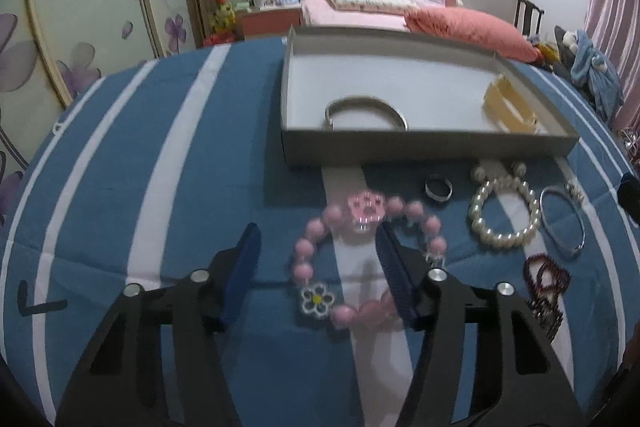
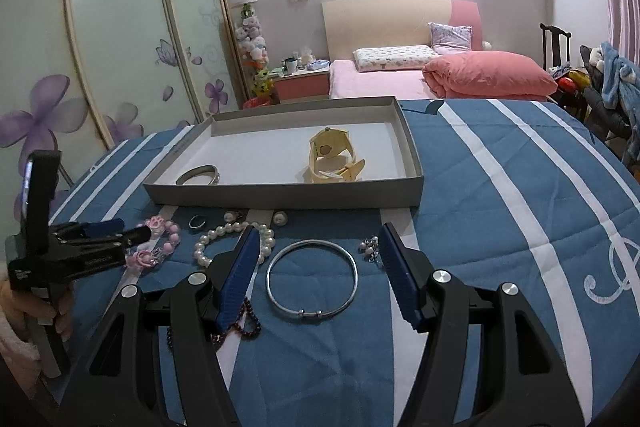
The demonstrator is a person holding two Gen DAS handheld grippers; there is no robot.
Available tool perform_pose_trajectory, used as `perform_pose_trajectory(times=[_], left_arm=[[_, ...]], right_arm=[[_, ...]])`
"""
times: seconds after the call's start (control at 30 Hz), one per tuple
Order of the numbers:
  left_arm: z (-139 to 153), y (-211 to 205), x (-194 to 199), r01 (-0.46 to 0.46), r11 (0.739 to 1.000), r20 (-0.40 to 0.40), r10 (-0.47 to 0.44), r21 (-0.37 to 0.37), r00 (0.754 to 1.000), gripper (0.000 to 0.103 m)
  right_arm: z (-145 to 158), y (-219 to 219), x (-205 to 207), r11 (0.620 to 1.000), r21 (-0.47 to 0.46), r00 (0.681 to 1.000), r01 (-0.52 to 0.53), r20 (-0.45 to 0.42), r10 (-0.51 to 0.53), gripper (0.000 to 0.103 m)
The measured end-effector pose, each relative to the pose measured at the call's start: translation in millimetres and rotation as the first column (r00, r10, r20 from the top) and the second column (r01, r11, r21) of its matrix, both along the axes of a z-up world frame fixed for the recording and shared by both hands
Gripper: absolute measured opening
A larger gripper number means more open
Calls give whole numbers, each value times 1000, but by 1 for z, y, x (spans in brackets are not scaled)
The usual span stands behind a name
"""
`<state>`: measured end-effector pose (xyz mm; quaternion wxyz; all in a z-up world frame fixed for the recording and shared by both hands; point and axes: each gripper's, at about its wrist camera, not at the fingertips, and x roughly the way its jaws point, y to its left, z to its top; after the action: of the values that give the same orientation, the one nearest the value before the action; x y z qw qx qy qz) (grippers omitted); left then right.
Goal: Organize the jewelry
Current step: 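Grasp the pink beaded bracelet with the left tool while the right tool grasps the silver earrings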
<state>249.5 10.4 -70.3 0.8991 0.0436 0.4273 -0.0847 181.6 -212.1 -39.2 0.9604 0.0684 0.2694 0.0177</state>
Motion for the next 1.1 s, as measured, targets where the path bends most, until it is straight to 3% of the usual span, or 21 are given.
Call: perform_pose_trajectory(times=[0.33,0.43,0.5,0.57,0.87,1.1], left_arm=[[-2,1,7,10,999,-19,-9,32,1000,51],[-2,-1,8,17,999,-15,-17,35,1000,41],[-2,-5,7,29,998,-8,-29,47,1000,22],[-1,-10,7,39,997,-2,-39,67,999,14],[12,-6,0,37,999,40,-38,19,998,13],[53,5,-17,60,992,172,-40,-114,984,13]], right_arm=[[-6,-1,-6,1000,18,1000,2,-4,-2,62],[-6,-1,-6,1000,20,1000,2,-5,-2,62],[-8,-2,-6,1000,25,1000,2,-8,-2,62],[-9,-3,-6,1000,26,1000,4,-13,-4,62],[-18,-7,-2,1000,12,997,3,-72,-2,62],[-23,-15,9,1000,9,991,29,-132,-28,57]])
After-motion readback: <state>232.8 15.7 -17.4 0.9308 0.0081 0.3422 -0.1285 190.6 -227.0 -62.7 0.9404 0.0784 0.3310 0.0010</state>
